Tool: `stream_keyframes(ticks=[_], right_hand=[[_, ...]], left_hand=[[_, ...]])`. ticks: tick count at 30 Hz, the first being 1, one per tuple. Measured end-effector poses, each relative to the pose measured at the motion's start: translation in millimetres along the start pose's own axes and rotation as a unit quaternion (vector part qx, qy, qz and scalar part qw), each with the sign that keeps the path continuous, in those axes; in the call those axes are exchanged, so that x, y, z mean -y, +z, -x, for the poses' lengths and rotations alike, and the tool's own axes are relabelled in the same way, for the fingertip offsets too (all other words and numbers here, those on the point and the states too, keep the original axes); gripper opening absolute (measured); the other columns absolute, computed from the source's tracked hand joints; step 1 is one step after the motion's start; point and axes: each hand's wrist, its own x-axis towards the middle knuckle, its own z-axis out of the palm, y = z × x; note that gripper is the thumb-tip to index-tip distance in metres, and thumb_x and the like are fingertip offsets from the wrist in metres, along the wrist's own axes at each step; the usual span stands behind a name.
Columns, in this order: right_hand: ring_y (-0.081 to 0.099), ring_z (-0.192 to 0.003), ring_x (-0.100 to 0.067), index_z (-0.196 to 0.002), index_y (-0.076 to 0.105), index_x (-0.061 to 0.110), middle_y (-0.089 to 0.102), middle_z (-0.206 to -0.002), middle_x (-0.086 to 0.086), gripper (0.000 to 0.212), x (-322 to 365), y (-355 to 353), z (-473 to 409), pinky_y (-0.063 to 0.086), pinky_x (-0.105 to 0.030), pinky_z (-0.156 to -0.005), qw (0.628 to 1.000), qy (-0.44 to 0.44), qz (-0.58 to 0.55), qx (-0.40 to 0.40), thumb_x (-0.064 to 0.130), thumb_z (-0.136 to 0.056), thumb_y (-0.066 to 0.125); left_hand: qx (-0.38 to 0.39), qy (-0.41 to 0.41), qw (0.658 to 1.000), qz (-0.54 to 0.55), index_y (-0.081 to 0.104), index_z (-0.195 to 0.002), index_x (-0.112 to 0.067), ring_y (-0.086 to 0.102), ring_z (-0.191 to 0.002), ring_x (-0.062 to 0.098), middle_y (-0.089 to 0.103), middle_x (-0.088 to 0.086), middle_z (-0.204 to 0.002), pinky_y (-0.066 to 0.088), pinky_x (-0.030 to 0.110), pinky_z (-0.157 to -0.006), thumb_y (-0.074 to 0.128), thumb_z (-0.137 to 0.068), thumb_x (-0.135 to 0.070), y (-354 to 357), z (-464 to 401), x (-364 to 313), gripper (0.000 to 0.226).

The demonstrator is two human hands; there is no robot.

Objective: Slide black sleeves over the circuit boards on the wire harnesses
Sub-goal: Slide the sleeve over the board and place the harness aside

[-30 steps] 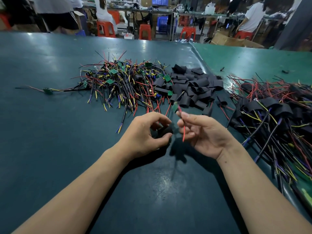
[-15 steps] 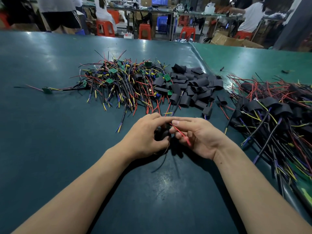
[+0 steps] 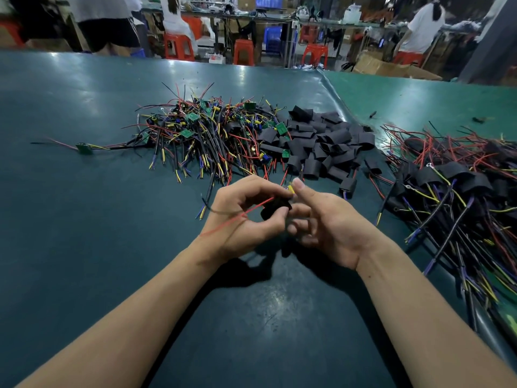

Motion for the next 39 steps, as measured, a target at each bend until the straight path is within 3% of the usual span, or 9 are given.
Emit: stream_keyframes(ticks=[3, 6, 8, 11, 13, 16, 26, 39], right_hand=[[0.06, -0.054, -0.012, -0.082, 0.063, 0.023, 0.066, -0.08, -0.002, 0.016, -5, 5, -2, 0.038, -0.018, -0.039, 0.995, -0.072, -0.064, -0.024, 0.033, -0.074, 0.073], [0.066, -0.062, -0.015, -0.084, 0.063, 0.019, 0.071, -0.083, -0.004, 0.007, -3, 5, -5, 0.047, -0.022, -0.047, 0.984, -0.14, -0.068, -0.091, 0.02, -0.084, 0.07], [0.068, -0.061, -0.017, -0.089, 0.057, 0.015, 0.073, -0.081, -0.007, 0.007, 3, 2, -4, 0.051, -0.021, -0.049, 0.971, -0.176, -0.111, -0.117, 0.011, -0.093, 0.061], [0.07, -0.06, -0.019, -0.086, 0.056, 0.014, 0.074, -0.08, -0.012, 0.017, 12, -8, 0, 0.053, -0.021, -0.051, 0.943, -0.256, -0.16, -0.141, 0.001, -0.095, 0.054], [0.071, -0.064, -0.021, -0.091, 0.058, 0.01, 0.072, -0.077, -0.011, 0.017, 17, -17, 3, 0.056, -0.022, -0.056, 0.925, -0.294, -0.187, -0.154, -0.006, -0.093, 0.054], [0.071, -0.07, -0.024, -0.104, 0.057, 0.008, 0.068, -0.075, -0.01, 0.026, 21, -25, 6, 0.057, -0.025, -0.064, 0.918, -0.294, -0.21, -0.164, -0.012, -0.088, 0.057], [0.072, -0.072, -0.023, -0.093, 0.063, 0.008, 0.067, -0.074, -0.009, 0.024, 20, -29, 5, 0.056, -0.021, -0.065, 0.914, -0.298, -0.208, -0.182, -0.014, -0.084, 0.061], [0.072, -0.071, -0.023, -0.089, 0.063, 0.008, 0.067, -0.071, -0.007, 0.023, 19, -30, 4, 0.056, -0.022, -0.065, 0.918, -0.297, -0.203, -0.165, -0.014, -0.084, 0.06]], left_hand=[[-0.003, -0.008, 1.0, 0.02, 0.073, -0.097, -0.002, 0.071, -0.086, 0.027, 0.07, 0.013, -0.093, 0.058, 0.043, -0.084, 0.072, -0.075, 0.004, 0, 1, 2, 0.023], [0.004, -0.033, 0.999, 0.025, 0.07, -0.102, -0.014, 0.07, -0.077, 0.025, 0.073, 0.008, -0.089, 0.056, 0.031, -0.078, 0.072, -0.073, -0.001, -1, 2, 3, 0.032], [0.029, -0.032, 0.999, 0.014, 0.067, -0.108, -0.016, 0.069, -0.075, 0.023, 0.072, 0.007, -0.088, 0.057, 0.03, -0.074, 0.073, -0.074, -0.003, -2, 3, 4, 0.037], [0.027, -0.043, 0.999, 0.004, 0.064, -0.111, -0.018, 0.069, -0.077, 0.024, 0.07, 0.001, -0.091, 0.059, 0.04, -0.073, 0.074, -0.075, -0.01, -5, 3, 10, 0.039], [0.009, -0.041, 0.999, 0.008, 0.063, -0.112, -0.02, 0.068, -0.075, 0.02, 0.07, -0.003, -0.091, 0.057, 0.034, -0.076, 0.073, -0.074, -0.011, -6, 1, 12, 0.04], [-0.028, -0.024, 0.999, 0.01, 0.06, -0.114, -0.023, 0.068, -0.077, 0.018, 0.068, -0.001, -0.093, 0.056, 0.03, -0.079, 0.074, -0.075, -0.007, -7, -1, 15, 0.044], [-0.069, -0.015, 0.997, 0.022, 0.056, -0.114, -0.022, 0.07, -0.08, 0.022, 0.067, 0.006, -0.097, 0.056, 0.033, -0.082, 0.075, -0.076, -0.002, -10, -2, 21, 0.047], [-0.083, 0.009, 0.997, 0.003, 0.055, -0.114, -0.022, 0.067, -0.086, 0.014, 0.065, -0.003, -0.098, 0.051, 0.023, -0.084, 0.075, -0.076, -0.007, -10, -4, 26, 0.046]])
